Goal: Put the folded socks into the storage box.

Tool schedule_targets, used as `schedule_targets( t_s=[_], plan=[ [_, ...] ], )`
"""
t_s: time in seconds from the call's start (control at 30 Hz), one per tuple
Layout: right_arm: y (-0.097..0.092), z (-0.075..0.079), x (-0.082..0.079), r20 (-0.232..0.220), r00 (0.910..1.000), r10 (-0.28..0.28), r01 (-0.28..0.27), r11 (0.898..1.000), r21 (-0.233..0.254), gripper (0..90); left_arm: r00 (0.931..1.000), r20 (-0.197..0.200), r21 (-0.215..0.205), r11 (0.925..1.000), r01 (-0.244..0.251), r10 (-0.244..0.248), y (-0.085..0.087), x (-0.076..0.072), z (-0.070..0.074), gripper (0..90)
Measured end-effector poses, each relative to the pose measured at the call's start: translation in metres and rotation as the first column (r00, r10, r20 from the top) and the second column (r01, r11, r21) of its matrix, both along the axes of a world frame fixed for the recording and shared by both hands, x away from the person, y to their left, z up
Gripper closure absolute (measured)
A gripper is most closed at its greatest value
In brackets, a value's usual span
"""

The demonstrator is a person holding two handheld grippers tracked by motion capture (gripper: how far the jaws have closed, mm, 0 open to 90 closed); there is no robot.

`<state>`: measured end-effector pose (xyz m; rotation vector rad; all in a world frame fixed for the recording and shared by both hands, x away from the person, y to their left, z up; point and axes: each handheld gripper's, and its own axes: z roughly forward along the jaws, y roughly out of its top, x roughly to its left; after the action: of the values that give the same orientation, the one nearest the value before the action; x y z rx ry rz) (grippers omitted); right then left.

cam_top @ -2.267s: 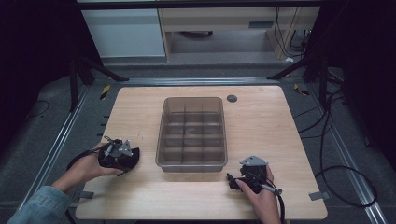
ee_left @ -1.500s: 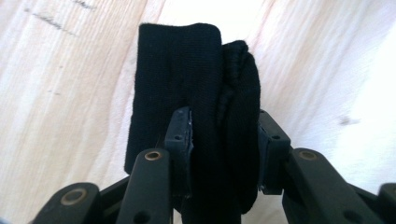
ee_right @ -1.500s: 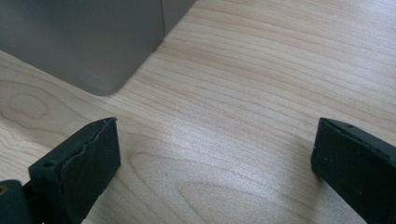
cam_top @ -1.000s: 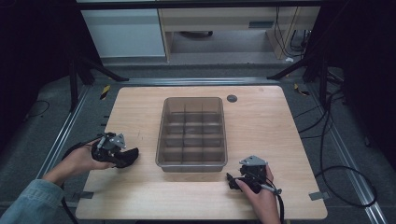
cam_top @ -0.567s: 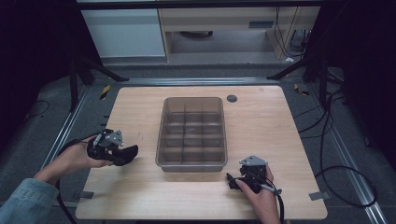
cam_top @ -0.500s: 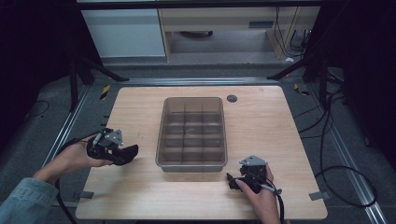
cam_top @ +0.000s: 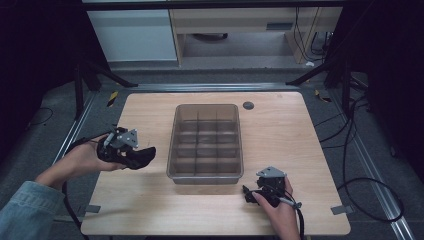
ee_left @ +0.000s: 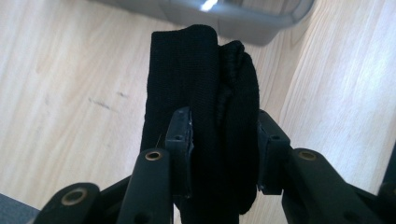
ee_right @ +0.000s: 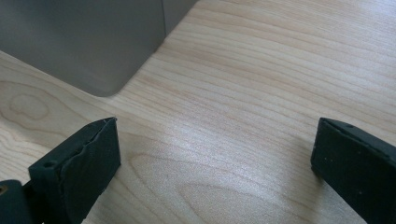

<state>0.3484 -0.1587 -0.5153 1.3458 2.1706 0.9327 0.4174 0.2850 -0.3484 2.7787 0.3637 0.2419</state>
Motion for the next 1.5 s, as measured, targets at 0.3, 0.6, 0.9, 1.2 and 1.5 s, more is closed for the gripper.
schedule_targets(
  t_s=[0.3, 0.6, 0.9, 1.2, 1.5],
  plan=[
    [0.0, 0.0, 0.0, 0.0, 1.0, 0.0, 0.0, 1.0, -0.002, 1.6, 0.999, 0.016, 0.001, 0.9991, 0.042, -0.042, -0.021, 0.002, 0.019, 63.8],
    [0.0, 0.0, 0.0, 0.0, 1.0, 0.0, 0.0, 1.0, 0.0, 1.6, 0.9976, 0.019, -0.012, 0.9977, 0.067, -0.067, -0.038, 0.003, 0.028, 63.9],
    [0.0, 0.0, 0.0, 0.0, 1.0, 0.0, 0.0, 1.0, -0.001, 1.7, 0.994, 0.027, 0.005, 0.9944, 0.106, -0.106, -0.059, 0.004, 0.04, 63.9],
    [0.0, 0.0, 0.001, 0.0, 1.0, 0.007, -0.007, 1.0, -0.001, 1.7, 0.9894, 0.023, 0.022, 0.9895, 0.143, -0.143, -0.084, 0.005, 0.048, 63.8],
    [0.0, 0.0, 0.001, -0.001, 1.0, 0.007, -0.007, 1.0, 0.0, 1.7, 0.9848, 0.022, 0.048, 0.9841, 0.171, -0.172, -0.103, 0.006, 0.05, 63.8]
  ],
)
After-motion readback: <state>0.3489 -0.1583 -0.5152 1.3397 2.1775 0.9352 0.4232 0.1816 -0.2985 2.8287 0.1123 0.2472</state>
